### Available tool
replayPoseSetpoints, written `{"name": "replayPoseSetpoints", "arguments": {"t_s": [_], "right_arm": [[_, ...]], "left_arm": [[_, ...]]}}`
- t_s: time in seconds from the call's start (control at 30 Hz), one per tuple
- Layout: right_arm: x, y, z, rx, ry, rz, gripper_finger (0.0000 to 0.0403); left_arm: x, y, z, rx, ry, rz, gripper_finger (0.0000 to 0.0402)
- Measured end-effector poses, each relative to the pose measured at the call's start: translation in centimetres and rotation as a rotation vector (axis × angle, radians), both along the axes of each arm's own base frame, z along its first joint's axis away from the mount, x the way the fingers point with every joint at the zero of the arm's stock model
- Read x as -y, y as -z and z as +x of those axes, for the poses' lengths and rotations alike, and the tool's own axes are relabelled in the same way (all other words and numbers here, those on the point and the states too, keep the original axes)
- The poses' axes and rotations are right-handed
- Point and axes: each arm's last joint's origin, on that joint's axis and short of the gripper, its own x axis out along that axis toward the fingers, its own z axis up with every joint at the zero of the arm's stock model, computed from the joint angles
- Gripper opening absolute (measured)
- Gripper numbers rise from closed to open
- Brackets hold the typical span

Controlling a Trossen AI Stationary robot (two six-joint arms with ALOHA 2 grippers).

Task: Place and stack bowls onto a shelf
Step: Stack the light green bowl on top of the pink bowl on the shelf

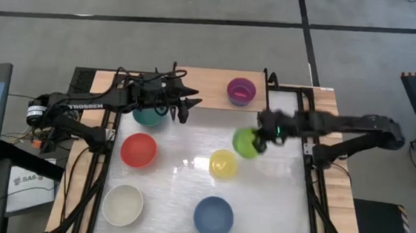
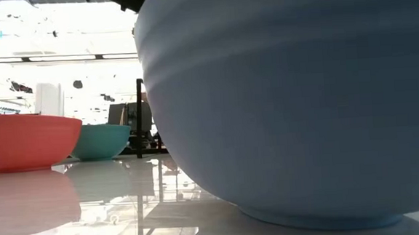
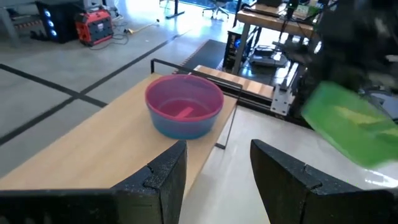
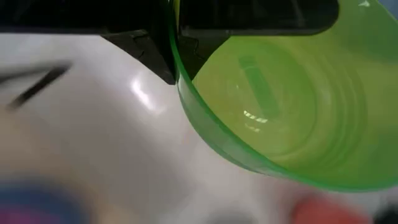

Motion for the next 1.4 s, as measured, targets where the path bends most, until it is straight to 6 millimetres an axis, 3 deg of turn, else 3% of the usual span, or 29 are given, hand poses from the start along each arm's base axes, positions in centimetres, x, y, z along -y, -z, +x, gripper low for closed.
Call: {"name": "replayPoseSetpoints", "arguments": {"t_s": [0.23,0.63,0.8,1.07,1.4], "right_arm": [[6.3,-4.6,3.0,0.042,0.085,-0.157,0.0024],[13.3,-6.8,5.0,0.037,0.241,-0.211,0.0026],[14.6,-7.1,5.4,0.061,0.277,-0.218,0.0025],[17.3,-5.0,4.5,-0.045,0.394,-0.117,0.0028],[17.0,-4.5,3.9,-0.077,0.372,0.004,0.0066]], "left_arm": [[0.0,0.6,-0.1,-0.06,0.001,-0.02,0.0162],[0.3,2.1,-0.6,-0.177,-0.032,-0.168,0.0162],[0.3,2.3,-0.7,-0.197,-0.035,-0.177,0.0162],[0.3,2.3,-0.7,-0.201,-0.033,-0.17,0.0162],[0.2,2.3,-0.7,-0.209,-0.044,-0.138,0.0162]]}}
